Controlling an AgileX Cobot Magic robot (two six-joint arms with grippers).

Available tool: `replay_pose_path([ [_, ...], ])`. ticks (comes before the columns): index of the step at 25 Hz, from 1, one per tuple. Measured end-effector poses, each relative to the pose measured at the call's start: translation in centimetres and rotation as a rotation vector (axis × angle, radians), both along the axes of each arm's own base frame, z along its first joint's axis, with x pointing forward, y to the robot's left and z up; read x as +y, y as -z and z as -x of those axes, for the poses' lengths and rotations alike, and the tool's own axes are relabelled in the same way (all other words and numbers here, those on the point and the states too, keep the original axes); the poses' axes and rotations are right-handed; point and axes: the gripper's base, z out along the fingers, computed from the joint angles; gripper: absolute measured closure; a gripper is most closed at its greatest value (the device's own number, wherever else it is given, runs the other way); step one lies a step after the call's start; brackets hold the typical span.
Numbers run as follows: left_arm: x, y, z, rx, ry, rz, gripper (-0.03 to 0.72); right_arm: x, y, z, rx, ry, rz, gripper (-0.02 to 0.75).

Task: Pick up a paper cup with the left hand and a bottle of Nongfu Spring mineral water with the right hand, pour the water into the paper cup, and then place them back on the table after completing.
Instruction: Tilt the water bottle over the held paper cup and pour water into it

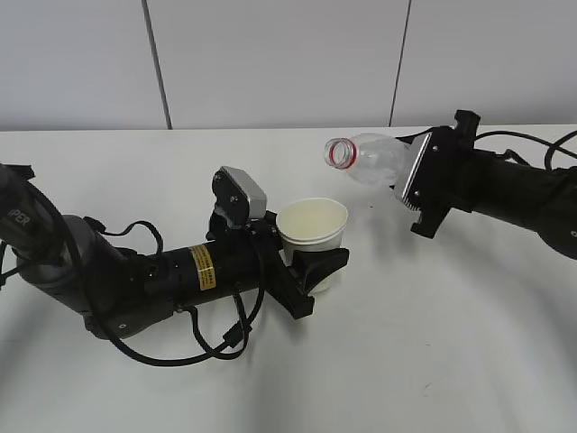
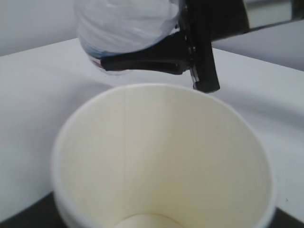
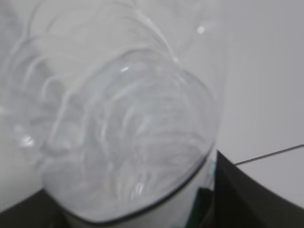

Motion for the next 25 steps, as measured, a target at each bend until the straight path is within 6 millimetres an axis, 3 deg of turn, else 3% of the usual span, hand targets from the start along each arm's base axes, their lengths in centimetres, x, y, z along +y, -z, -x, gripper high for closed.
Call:
replay_pose_path([
  [25,0.03,-0.01,-0.06,0.001,-0.007,0.002,0.281,-0.43,-0.96,-0.24,-0.15,-0.018,0.221,0.319],
])
